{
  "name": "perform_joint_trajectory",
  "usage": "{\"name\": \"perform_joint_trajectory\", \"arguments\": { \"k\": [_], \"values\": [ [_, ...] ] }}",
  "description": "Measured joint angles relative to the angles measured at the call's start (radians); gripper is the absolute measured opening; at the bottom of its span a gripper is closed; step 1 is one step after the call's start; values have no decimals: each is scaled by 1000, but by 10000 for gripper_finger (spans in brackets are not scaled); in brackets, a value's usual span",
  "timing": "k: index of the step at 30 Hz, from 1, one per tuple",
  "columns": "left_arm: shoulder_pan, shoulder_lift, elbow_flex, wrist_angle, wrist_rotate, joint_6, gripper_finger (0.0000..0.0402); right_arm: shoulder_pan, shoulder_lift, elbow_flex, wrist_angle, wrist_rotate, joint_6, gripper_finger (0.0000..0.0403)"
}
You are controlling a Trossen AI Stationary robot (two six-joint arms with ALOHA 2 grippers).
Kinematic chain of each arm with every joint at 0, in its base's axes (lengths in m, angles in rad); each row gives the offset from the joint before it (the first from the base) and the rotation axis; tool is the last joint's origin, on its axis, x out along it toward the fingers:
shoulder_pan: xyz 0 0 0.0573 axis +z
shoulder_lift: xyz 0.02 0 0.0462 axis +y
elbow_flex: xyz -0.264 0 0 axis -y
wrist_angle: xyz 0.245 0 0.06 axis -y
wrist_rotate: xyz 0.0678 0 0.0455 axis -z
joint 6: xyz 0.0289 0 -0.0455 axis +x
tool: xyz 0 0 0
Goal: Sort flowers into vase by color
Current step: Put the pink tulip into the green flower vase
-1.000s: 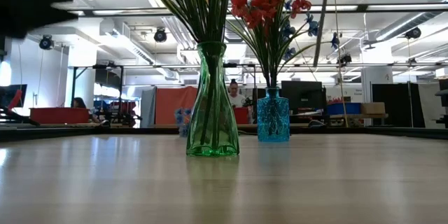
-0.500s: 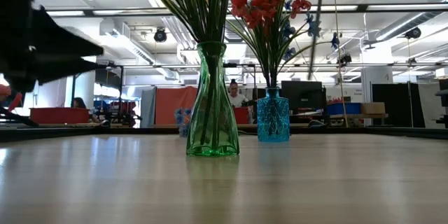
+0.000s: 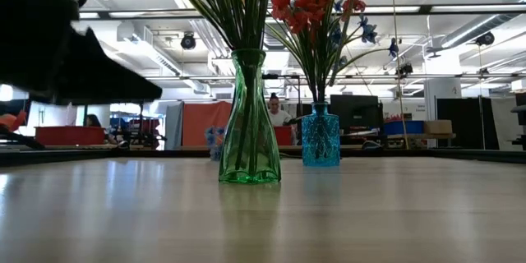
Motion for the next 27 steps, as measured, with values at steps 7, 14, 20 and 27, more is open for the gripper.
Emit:
{"name": "perform_joint_trajectory", "arguments": {
  "k": [7, 14, 20, 27],
  "values": [
    [20, -183, -128, 259, 235, 277, 87, -3, 0, -1, -10, -5, -4, 13],
    [196, -155, -344, 972, 703, 535, 25, -3, 0, -13, -7, -10, 2, 13],
    [226, -36, -293, 988, 664, 614, 31, -3, 3, -16, 5, -54, 31, 13],
    [257, 107, -185, 975, 635, 587, 109, -4, 26, -16, 92, -56, -15, 13]
  ]
}}
